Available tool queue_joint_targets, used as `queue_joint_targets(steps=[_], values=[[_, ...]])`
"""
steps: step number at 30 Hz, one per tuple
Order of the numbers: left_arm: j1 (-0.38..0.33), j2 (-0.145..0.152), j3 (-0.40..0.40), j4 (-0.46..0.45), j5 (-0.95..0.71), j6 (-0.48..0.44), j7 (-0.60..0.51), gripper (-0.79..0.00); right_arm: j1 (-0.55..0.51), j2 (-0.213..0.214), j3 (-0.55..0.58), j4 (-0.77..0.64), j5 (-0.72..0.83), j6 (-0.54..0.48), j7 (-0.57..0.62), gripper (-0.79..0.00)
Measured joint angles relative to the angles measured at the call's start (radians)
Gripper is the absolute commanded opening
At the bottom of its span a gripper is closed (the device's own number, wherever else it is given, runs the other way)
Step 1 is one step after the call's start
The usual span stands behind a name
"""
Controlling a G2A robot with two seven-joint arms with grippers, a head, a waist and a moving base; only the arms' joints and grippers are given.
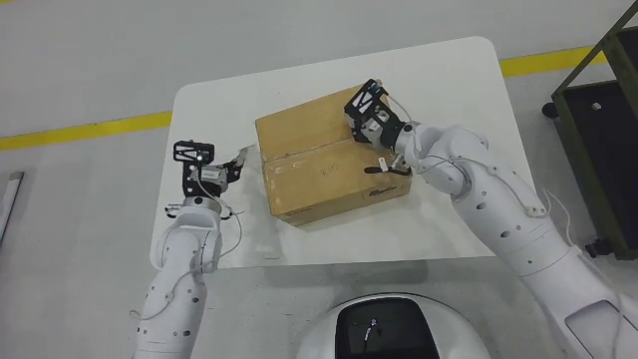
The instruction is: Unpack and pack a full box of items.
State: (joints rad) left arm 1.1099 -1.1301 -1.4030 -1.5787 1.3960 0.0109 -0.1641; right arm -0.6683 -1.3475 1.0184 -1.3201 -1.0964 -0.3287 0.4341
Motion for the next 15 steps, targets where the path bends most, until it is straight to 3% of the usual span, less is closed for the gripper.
queue_joint_targets(steps=[15], values=[[0.009,-0.004,-0.039,-0.131,-0.178,-0.136,-0.045,0.000,0.012,-0.007,-0.003,0.019,-0.001,-0.009,-0.001,-0.785]])
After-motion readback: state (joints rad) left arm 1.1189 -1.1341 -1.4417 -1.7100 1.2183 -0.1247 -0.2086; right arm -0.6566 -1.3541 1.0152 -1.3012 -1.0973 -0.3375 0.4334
